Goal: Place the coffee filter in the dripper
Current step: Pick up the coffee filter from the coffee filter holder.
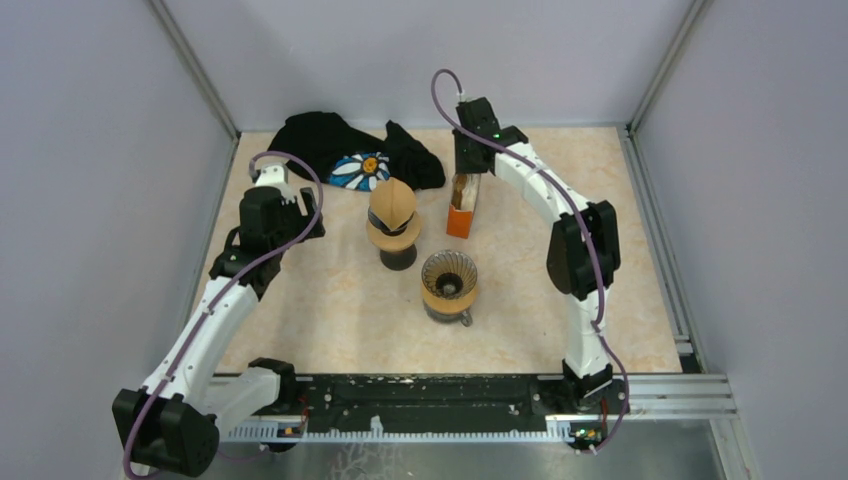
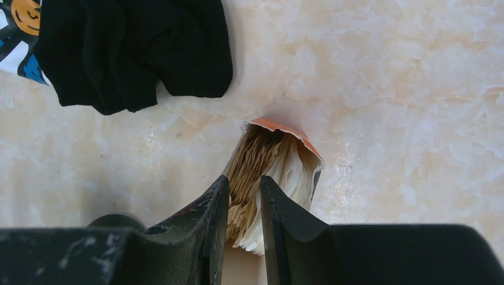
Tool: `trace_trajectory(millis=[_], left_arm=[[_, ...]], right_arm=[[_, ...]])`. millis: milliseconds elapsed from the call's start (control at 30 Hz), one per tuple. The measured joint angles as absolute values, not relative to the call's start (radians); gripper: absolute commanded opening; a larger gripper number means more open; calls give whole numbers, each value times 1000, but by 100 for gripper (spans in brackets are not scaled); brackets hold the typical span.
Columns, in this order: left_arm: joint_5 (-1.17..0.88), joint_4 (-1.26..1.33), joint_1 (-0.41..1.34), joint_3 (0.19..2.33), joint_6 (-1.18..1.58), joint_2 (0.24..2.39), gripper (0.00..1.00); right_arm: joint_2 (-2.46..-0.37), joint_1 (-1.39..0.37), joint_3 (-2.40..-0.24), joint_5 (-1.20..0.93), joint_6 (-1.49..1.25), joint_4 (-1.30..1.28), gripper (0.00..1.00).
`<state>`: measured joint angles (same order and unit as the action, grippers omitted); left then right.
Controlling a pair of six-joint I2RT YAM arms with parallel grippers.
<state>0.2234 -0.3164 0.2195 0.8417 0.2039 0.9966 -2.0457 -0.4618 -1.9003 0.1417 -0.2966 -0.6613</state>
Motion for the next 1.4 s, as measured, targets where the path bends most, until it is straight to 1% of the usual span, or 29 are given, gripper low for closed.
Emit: trace_trajectory(millis=[1100,1400], left_arm=[[216,-314,220,835,204,997,84],[216,-314,220,835,204,997,84]], right_arm=[[-2050,-522,-1940,236,-244,-738,25],[-2059,-529,-1947,261,-237,-753,23]])
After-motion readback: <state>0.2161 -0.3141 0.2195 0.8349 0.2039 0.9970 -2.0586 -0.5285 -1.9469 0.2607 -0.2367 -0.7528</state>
